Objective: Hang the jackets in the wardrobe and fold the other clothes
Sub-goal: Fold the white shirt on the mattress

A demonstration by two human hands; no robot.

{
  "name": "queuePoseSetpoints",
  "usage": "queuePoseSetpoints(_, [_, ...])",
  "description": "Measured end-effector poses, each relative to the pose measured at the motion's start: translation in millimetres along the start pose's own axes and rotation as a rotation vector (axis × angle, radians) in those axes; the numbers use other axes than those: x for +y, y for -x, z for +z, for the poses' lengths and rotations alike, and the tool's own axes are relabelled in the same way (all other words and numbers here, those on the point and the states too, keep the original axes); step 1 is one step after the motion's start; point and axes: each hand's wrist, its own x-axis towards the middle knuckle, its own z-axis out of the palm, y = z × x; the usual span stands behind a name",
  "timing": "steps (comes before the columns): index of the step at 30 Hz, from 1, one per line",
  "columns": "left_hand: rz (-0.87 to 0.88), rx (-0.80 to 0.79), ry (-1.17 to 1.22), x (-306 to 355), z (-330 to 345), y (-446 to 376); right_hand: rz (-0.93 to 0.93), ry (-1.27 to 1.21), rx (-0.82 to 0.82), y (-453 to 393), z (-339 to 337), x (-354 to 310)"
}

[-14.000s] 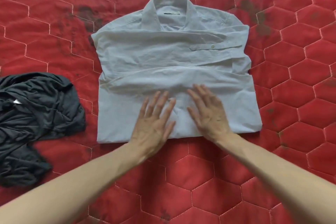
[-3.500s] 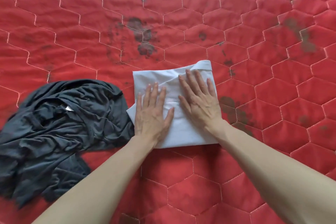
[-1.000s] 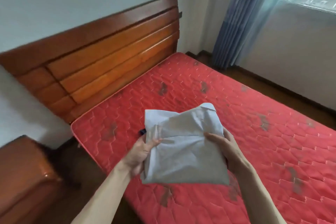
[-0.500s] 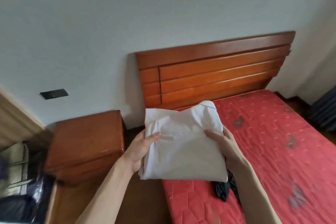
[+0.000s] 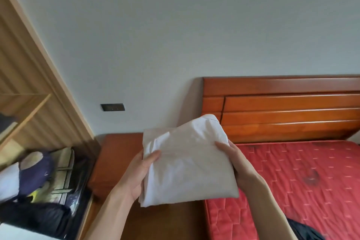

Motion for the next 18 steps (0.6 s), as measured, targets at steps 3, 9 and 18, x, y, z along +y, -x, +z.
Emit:
queuePoseSetpoints(3, [0.021,0.044,0.047,12.5,-22.5,-11.0,0.024,-0.026,-0.079,-23.6,21.0,-7.6])
queuePoseSetpoints(9, [0.057,0.170,0.111,34.1,-56.5,-39.6,0.051,-0.021,-0.191,-86.7,58.2,-25.5])
queuePoseSetpoints(18, [0.172,0.449,0.171,78.0,-107.7,-80.4,0.154,0.026,-0.374,-224.1,118.2,-41.1])
